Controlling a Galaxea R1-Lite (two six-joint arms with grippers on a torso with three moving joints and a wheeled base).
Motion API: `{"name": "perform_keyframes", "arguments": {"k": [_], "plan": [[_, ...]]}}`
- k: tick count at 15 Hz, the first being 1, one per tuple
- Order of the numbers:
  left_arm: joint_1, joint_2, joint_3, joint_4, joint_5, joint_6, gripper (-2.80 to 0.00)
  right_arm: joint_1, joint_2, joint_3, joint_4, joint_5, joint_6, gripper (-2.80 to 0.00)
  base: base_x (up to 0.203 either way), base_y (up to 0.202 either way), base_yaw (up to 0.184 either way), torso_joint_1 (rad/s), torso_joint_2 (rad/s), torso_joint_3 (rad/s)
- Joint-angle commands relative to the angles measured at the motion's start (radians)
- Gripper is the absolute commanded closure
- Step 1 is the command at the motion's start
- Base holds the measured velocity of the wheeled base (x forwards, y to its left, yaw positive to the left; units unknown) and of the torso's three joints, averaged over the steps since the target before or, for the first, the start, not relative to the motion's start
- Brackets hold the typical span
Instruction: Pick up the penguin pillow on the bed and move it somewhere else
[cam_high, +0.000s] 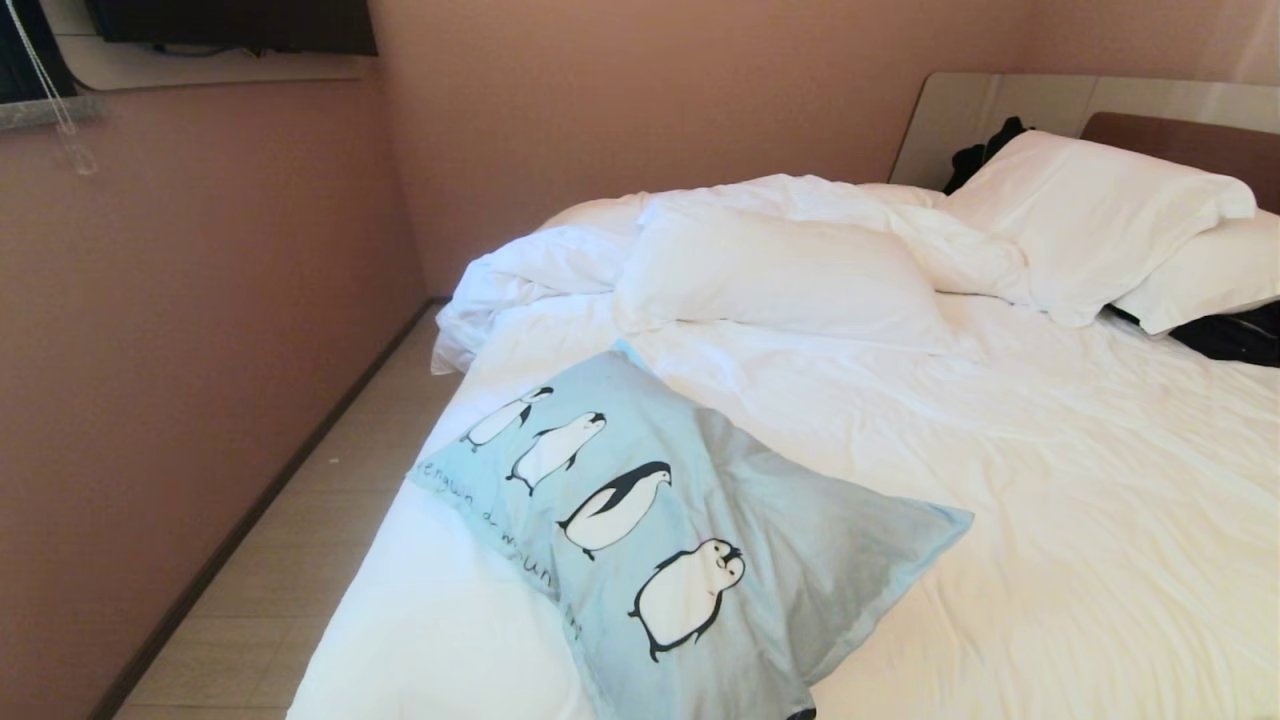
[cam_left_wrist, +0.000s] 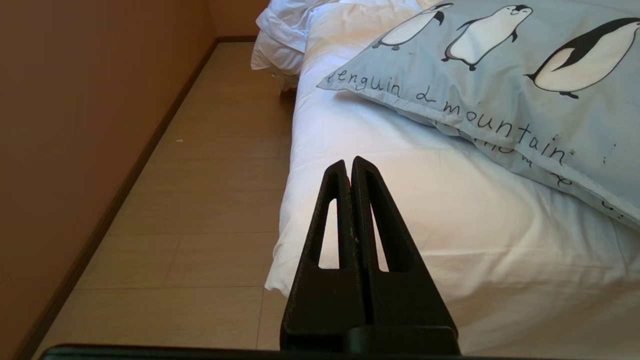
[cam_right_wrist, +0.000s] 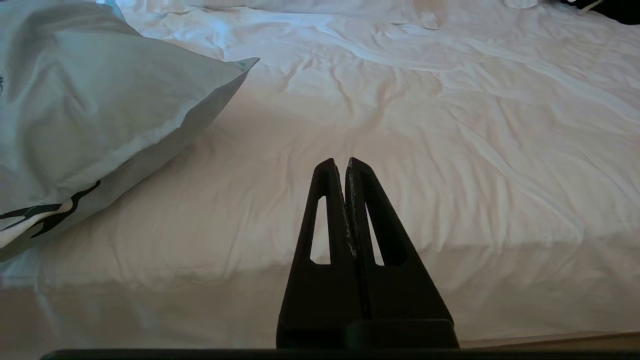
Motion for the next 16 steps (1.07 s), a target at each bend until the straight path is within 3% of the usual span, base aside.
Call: {"name": "perform_keyframes", "arguments": {"k": [1,16], "plan": [[0.000,0.000,0.000,0.000,0.000,0.000,0.00,0.000,-0.002,0.017,-0.001,-0.001,-0.004,0.00,0.000,0.000,0.000,0.000,0.00,0.000],[0.000,0.000,0.000,0.000,0.000,0.000,0.00,-0.001,-0.002,0.022,-0.007,-0.003,0.008,0.00,0.000,0.000,0.000,0.000,0.00,0.000]]}}
